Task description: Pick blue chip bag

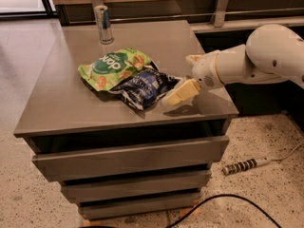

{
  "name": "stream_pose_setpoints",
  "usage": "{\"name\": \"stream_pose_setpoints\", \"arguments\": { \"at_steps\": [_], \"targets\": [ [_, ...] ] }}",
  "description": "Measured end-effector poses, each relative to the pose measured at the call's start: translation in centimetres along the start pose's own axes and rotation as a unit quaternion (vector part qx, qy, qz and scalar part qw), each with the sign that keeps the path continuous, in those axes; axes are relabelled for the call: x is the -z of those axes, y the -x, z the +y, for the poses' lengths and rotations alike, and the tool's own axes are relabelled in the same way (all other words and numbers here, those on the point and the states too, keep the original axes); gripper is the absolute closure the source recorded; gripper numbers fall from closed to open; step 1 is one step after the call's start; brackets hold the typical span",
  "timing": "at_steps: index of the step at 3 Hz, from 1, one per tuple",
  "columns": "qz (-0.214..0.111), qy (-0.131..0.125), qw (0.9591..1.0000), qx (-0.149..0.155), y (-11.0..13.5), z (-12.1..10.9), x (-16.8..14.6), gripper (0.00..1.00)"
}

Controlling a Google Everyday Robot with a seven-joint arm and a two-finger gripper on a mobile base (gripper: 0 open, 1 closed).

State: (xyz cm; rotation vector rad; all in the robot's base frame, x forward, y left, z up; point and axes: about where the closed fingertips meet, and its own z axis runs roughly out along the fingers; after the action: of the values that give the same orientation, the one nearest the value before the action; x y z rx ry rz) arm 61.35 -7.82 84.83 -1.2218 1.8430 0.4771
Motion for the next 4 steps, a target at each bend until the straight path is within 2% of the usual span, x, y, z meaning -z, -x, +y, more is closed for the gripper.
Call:
{"name": "stream_pose_setpoints", "arguments": {
  "at_steps": [1,2,3,4],
  "targets": [
    [-0.017,0.002,0.9998,-0.008,-0.3,-0.9,-2.2,0.13],
    [-0.035,0.011,0.9993,-0.004,0.0,-1.5,-4.5,0.44],
    [-0.039,0.016,0.9991,0.0,0.0,-1.6,-5.4,0.67],
    [-0.052,0.002,0.9986,0.011,1.0,-2.1,-4.4,0.9]
  ]
}}
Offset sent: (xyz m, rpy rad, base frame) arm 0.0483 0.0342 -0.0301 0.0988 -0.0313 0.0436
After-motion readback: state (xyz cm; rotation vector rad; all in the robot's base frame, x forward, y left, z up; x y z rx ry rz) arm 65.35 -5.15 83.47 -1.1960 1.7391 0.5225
